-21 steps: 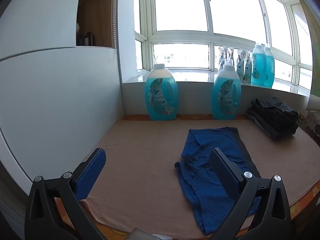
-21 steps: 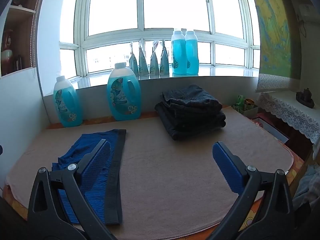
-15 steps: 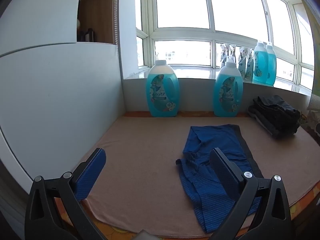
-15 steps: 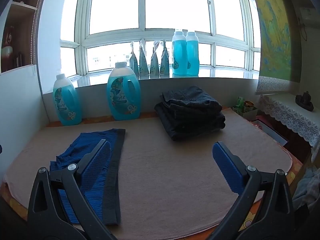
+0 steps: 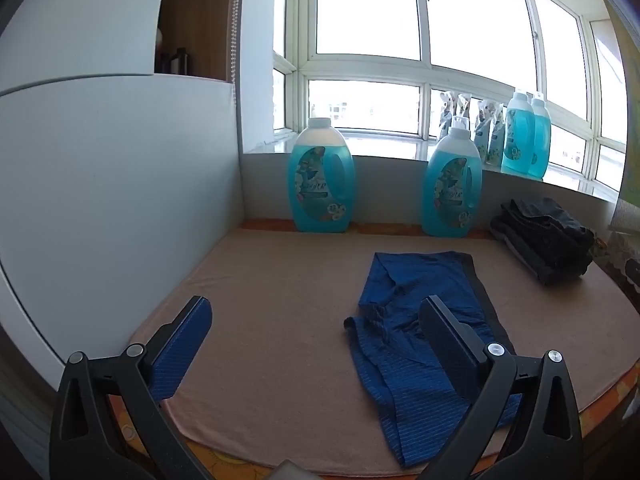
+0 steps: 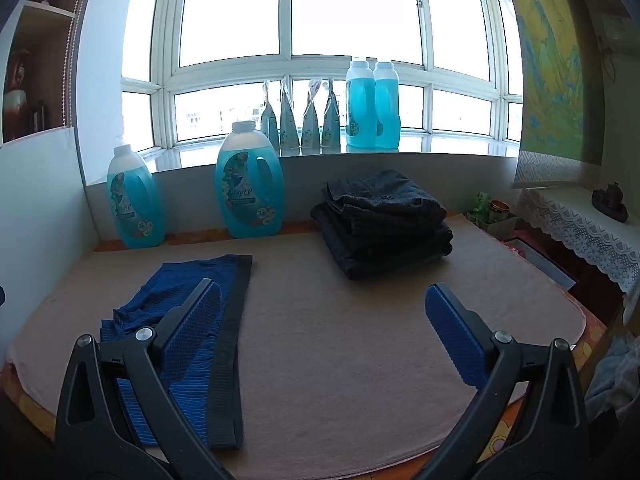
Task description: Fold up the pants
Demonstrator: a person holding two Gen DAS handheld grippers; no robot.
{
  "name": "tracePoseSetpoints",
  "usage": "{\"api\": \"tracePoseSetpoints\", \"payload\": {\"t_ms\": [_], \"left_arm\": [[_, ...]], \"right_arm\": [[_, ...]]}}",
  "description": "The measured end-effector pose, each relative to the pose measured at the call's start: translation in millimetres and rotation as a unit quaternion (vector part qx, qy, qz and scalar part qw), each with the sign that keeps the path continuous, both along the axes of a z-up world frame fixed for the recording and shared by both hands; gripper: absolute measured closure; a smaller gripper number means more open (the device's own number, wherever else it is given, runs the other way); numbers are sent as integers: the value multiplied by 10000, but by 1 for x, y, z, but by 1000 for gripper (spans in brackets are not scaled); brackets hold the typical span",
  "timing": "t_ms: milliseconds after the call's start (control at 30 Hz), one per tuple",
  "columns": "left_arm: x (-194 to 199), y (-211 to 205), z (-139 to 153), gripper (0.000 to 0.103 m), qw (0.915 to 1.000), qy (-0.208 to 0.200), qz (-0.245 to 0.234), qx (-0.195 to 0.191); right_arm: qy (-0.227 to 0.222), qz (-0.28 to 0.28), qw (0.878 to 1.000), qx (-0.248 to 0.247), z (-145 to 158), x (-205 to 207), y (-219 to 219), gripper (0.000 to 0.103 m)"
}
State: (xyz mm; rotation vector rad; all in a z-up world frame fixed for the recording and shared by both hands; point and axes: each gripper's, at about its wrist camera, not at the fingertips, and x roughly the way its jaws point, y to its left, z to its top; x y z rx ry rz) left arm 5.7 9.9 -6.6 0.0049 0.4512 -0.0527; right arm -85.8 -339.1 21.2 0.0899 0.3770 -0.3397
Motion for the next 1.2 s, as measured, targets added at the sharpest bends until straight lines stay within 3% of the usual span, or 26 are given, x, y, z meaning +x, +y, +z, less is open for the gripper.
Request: {"api": "tracePoseSetpoints", "payload": {"t_ms": [1200], "left_arm": [[0, -6, -2, 0, 9999, -29, -13, 105]], "right_arm": [[54, 88, 9999, 50, -9, 1, 6, 0]]}}
